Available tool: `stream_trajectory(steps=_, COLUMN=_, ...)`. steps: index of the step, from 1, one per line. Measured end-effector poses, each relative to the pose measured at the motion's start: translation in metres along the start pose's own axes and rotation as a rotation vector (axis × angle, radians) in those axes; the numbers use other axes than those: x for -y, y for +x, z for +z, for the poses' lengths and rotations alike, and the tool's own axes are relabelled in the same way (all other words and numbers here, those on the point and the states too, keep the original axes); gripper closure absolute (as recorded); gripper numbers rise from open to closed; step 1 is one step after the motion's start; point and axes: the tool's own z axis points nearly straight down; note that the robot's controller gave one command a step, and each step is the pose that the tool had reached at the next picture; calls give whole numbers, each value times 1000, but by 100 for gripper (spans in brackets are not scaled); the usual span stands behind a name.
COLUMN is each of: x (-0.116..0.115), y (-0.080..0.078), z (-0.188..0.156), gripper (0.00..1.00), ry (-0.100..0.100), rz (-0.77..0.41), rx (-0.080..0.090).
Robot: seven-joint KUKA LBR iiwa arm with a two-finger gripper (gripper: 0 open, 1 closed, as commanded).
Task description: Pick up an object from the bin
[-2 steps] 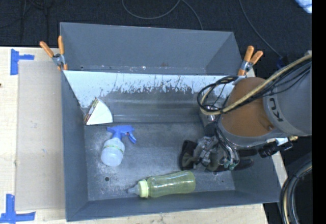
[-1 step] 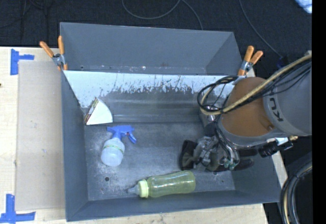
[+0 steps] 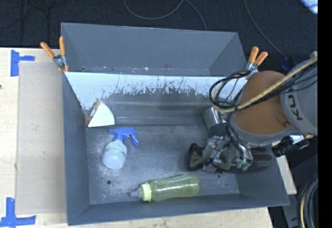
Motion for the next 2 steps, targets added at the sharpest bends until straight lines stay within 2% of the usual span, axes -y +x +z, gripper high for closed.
stream_trajectory(steps=1, x=-11, y=-3, z=-59, gripper=100, ry=0, rz=-16, rx=5)
stream_trajectory(steps=2, x=-4, y=-10, z=-106, gripper=100, ry=-1, rz=23, rx=0)
